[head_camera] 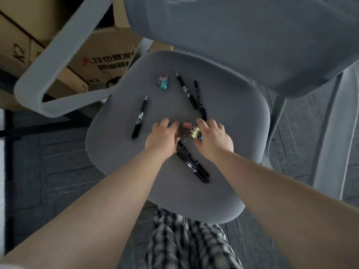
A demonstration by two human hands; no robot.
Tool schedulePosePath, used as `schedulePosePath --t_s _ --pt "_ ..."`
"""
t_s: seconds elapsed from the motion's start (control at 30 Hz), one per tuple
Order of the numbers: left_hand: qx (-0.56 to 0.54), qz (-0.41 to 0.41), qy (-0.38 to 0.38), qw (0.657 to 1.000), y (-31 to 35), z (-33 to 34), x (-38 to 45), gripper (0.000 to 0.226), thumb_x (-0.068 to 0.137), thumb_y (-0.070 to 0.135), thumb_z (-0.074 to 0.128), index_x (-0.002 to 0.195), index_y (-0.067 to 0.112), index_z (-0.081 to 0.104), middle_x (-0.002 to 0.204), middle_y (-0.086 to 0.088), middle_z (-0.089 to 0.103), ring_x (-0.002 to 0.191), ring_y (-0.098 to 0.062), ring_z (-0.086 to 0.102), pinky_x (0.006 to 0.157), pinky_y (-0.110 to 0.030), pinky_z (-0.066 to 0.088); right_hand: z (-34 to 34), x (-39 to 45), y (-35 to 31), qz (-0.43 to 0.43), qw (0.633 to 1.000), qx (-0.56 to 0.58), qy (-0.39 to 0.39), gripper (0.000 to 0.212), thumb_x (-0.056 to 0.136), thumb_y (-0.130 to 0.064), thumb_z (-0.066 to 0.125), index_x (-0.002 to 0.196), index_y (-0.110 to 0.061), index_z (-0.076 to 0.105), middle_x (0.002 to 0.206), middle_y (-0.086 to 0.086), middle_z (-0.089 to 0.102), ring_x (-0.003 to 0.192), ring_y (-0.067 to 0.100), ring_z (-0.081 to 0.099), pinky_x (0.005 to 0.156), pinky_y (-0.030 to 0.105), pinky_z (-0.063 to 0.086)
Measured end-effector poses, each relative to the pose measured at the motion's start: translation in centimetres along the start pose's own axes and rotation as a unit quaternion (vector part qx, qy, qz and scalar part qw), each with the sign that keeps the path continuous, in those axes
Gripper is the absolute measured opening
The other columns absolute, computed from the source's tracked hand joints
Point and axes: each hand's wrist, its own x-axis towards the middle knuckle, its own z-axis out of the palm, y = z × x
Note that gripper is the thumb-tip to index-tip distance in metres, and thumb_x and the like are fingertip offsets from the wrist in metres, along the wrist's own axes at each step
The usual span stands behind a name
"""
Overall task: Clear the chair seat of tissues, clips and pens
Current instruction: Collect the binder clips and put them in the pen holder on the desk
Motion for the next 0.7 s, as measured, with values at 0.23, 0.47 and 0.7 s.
schedulePosePath --t_s 0.23,0.47,0.7 --pt "0.031 0.060 -0.041 0.997 -0.4 -1.0 2.5 0.023 0.087 0.011 0.056 0.108 0.005 0.050 0.113 -0.015 0.048 0.099 -0.034 0.051 0.064 -0.037 0.039 0.6 1.5 -1.3 -0.009 1.000 -0.011 -0.027 0.048 0.092 -0.016 0.052 0.134 -0.035 0.042 0.123 0.005 0.042 0.115 0.030 0.041 0.062 0.034 0.042" --pt "-0.024 -0.024 -0.066 0.997 -0.3 -2.5 4.0 0.027 0.082 -0.008 0.041 0.106 0.005 0.037 0.093 -0.013 0.048 0.078 -0.034 0.048 0.064 -0.036 0.033 0.6 1.6 -1.8 0.040 0.999 0.019 -0.012 0.032 0.088 -0.010 0.051 0.119 -0.013 0.046 0.121 0.010 0.042 0.110 0.032 0.040 0.061 0.035 0.040" --pt "-0.084 -0.036 0.017 0.996 -1.9 -3.7 4.9 0.048 0.094 0.008 0.040 0.141 0.013 0.029 0.131 -0.015 0.052 0.112 -0.035 0.054 0.086 -0.043 0.045 1.8 1.3 -2.4 0.096 0.995 0.005 0.002 0.050 0.085 0.001 0.050 0.131 -0.016 0.039 0.119 0.011 0.040 0.106 0.031 0.040 0.077 0.041 0.047"
